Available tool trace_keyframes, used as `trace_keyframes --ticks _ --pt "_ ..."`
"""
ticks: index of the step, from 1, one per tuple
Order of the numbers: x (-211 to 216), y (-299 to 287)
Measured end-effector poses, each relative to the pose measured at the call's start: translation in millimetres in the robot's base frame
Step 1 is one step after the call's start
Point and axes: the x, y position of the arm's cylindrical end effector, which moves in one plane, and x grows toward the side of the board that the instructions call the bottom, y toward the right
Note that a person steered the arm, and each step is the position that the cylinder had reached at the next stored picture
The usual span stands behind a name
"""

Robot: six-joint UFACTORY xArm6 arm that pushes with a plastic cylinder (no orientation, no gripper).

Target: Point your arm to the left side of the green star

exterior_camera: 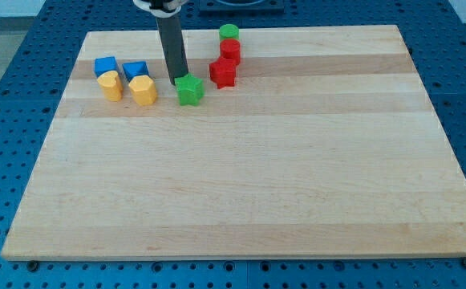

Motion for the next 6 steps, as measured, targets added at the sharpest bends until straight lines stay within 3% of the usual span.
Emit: trace_keyframes --ticks 2,3,5,6 --pt "13.7 -9.3" --pt "22.5 41.7" --pt "31.6 -19.7" --pt "58.5 9.3"
